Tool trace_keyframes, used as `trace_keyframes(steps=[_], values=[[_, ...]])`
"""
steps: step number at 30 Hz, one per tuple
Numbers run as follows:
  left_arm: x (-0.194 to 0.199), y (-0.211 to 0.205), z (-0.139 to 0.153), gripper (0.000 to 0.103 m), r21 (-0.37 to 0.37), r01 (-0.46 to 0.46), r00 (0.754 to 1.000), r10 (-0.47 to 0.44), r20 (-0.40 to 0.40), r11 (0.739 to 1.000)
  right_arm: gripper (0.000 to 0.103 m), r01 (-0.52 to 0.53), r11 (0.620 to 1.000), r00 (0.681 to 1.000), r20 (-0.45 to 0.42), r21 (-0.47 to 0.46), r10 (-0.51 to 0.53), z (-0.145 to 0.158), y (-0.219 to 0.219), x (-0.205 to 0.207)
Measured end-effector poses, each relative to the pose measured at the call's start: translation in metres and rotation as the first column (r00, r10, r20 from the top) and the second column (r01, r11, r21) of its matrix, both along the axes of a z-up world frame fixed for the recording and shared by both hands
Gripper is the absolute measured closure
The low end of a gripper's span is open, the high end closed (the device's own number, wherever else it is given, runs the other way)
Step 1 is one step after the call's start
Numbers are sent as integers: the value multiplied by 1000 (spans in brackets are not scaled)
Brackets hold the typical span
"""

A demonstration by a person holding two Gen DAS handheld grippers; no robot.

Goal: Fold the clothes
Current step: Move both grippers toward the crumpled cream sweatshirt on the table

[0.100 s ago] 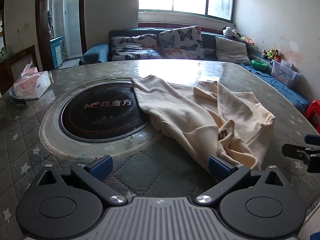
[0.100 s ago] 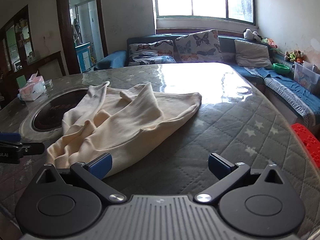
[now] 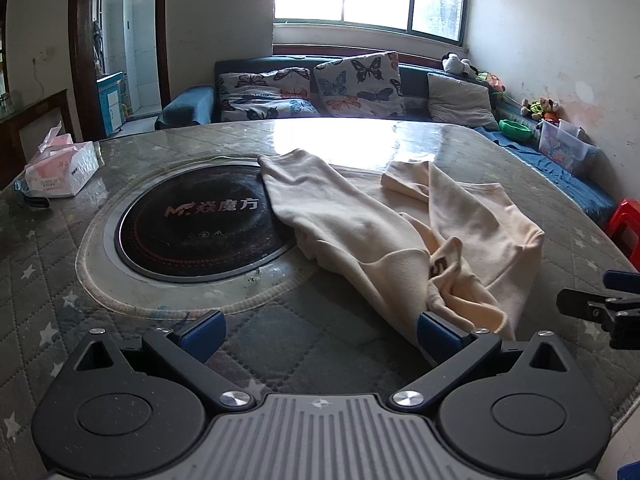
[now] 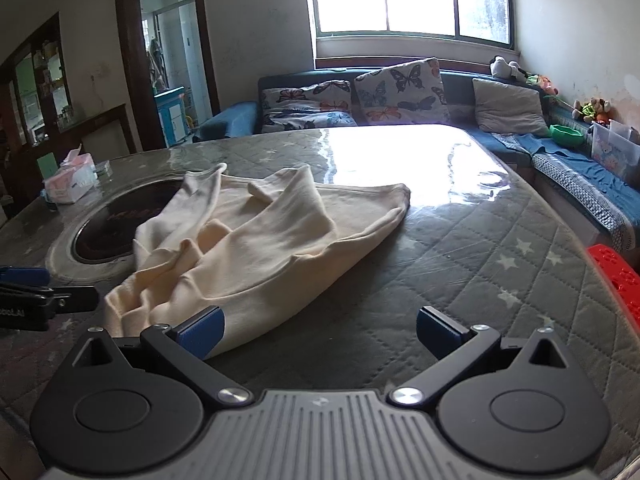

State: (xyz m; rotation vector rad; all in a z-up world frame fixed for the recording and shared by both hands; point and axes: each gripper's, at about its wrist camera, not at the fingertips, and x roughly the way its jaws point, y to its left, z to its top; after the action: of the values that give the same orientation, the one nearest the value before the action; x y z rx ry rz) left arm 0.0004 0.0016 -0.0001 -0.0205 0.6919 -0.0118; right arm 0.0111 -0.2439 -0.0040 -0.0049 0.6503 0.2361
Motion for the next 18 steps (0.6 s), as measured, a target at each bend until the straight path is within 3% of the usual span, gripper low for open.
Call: trace_keyframes(steps=[18], values=[[-8,-2,-3,0,-31,9,999,-10,-36,999,0,-68,996,998,-9,50,69,2,16,-13]])
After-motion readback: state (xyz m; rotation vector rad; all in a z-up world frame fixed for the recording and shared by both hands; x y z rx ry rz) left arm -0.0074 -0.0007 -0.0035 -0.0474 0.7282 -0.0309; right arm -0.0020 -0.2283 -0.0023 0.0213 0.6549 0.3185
